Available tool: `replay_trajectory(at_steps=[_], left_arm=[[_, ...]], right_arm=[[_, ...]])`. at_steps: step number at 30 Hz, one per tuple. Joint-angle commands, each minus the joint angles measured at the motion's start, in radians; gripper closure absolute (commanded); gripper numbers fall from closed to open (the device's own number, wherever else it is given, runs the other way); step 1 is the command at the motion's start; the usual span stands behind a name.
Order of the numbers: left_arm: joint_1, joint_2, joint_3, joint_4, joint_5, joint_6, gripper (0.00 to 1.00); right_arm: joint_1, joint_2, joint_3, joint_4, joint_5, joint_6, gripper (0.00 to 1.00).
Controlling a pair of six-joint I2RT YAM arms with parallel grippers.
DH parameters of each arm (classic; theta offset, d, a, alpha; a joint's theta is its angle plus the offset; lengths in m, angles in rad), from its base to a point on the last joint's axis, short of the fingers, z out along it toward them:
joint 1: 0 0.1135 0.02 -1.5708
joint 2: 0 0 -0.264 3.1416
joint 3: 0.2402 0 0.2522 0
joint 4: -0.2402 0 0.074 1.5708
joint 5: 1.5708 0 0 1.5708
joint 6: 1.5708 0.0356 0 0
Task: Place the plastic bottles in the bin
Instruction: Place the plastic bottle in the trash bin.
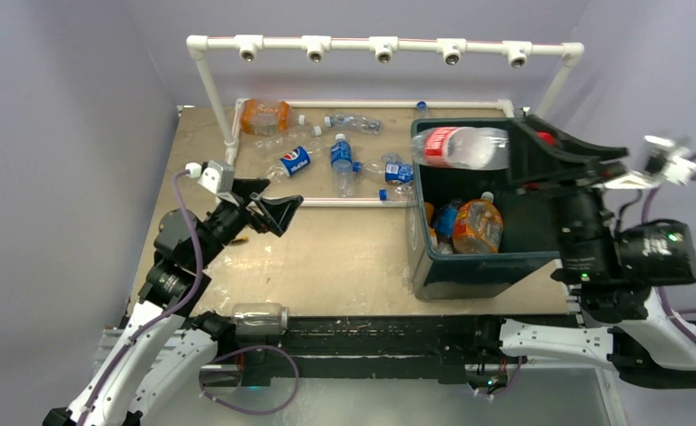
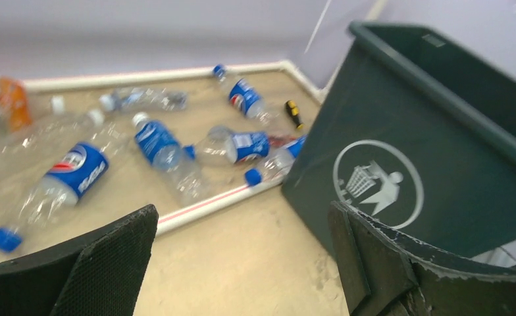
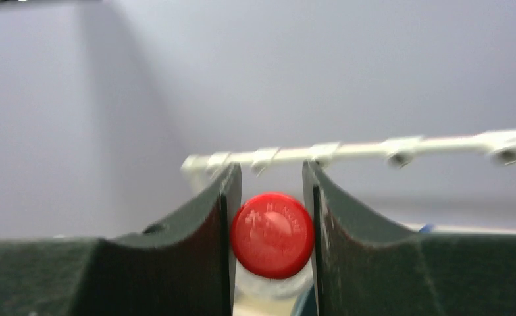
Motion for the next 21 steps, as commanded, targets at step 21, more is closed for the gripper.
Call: replay_trajectory(at_steps=[21], left_arm=[[0.0,0.231,0.275,-0.031,-0.142,0.026,0.02]], right_arm=[[-0.367,0.166,-0.057,-0.5,-0.004,0.375,0.71]])
